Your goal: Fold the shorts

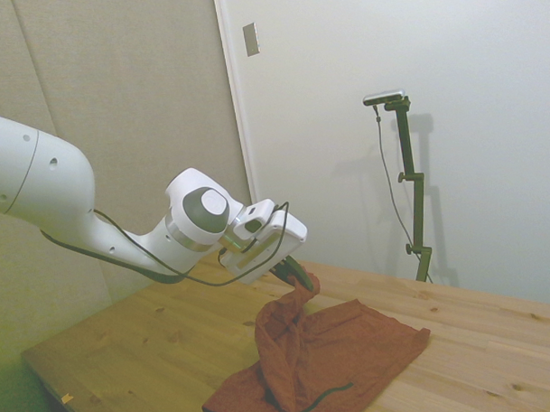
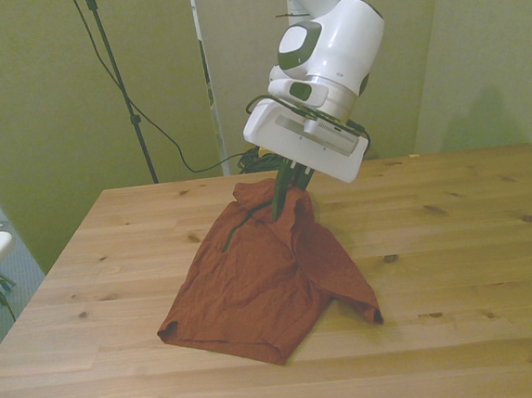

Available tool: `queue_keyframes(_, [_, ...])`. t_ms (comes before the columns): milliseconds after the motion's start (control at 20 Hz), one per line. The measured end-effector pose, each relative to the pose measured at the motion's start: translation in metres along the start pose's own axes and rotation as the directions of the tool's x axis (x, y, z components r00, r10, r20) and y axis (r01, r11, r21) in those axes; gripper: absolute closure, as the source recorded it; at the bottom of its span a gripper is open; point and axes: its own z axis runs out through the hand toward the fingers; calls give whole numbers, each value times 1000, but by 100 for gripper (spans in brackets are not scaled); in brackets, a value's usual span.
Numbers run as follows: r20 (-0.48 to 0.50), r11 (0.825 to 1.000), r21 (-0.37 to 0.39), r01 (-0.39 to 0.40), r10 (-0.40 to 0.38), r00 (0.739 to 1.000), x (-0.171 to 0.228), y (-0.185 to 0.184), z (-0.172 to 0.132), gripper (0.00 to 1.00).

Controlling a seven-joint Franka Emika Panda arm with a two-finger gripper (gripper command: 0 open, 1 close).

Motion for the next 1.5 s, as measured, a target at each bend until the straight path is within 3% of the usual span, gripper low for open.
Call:
queue_keyframes(450, [8,997,-21,-80,80,997,58,38,31,100])
queue_keyframes(1050, [-9,983,-18,-185,185,983,126,110,31,100])
queue_keyframes(1350, [53,970,-58,-234,237,970,123,165,78,100])
queue_keyframes(1400, [66,969,-62,-237,241,968,118,167,90,0])
queue_keyframes(1500, [93,968,-65,-244,249,964,109,167,113,0])
